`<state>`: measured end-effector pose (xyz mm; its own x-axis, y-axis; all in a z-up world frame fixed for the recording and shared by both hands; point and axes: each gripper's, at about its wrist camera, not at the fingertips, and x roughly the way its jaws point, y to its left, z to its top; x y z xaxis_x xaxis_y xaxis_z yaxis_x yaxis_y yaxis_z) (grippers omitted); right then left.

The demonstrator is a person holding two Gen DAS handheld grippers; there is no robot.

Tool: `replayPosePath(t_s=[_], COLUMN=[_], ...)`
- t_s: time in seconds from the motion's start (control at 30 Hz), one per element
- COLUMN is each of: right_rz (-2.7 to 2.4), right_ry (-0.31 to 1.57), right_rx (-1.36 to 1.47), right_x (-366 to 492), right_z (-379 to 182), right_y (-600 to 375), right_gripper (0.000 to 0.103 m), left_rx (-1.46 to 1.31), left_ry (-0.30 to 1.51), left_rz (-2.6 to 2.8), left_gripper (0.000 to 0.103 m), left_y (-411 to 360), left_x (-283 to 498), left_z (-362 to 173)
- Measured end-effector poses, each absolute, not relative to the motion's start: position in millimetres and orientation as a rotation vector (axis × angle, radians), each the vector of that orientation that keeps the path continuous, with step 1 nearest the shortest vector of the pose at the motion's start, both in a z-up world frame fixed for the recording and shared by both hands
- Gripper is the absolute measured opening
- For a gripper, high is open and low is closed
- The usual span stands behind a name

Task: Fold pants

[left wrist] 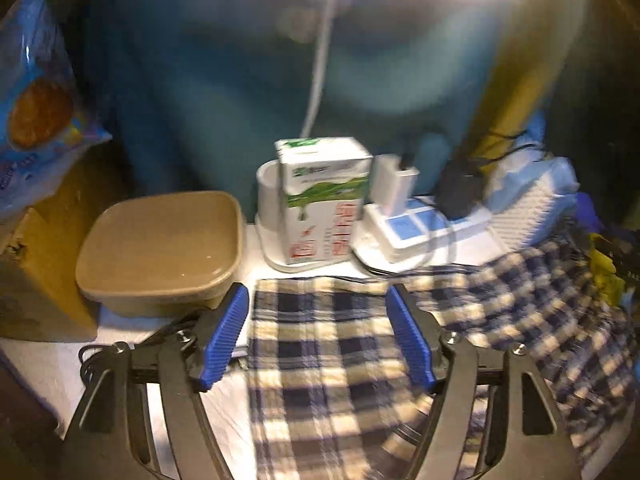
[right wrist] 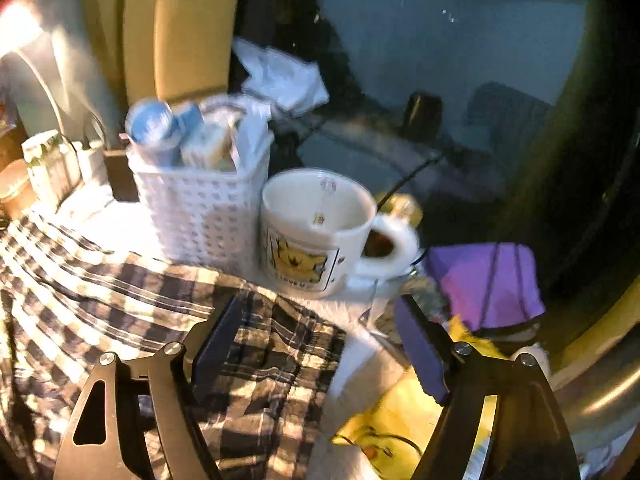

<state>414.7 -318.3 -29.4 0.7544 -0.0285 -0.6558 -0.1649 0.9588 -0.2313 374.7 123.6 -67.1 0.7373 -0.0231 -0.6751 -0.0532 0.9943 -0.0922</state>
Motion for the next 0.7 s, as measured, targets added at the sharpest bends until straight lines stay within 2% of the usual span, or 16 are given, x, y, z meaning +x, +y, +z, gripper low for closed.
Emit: replayPosePath(t_s=[0.17, 0.3, 0.47, 0.6, 0.7], right_rz=[0.073, 0.069, 0.068, 0.089, 0.116], right_ry=[0.67, 0.682, 0.775, 0.833, 0.814], right_rx=[-0.252, -0.213, -0.095, -0.048, -0.034], right_x=[377, 331, 280, 267, 265], right_z=[-2, 1, -23, -52, -51], right_y=[-324, -335, -351, -358, -355], right_gripper=[0.08, 0.08, 0.08, 0.08, 0.08], left_rx=[-0.12, -0.112, -0.166, -0.171, -0.166], left_ry=[0.731, 0.768, 0.872, 0.88, 0.895], left_rz=[-0.066, -0.136, -0.188, -0.169, -0.162], left_gripper=[0.073, 0.08, 0.08, 0.08, 0.08], left_y=[95, 67, 46, 42, 40], left_x=[336, 315, 311, 315, 325], left_z=[-58, -75, -114, -123, -127])
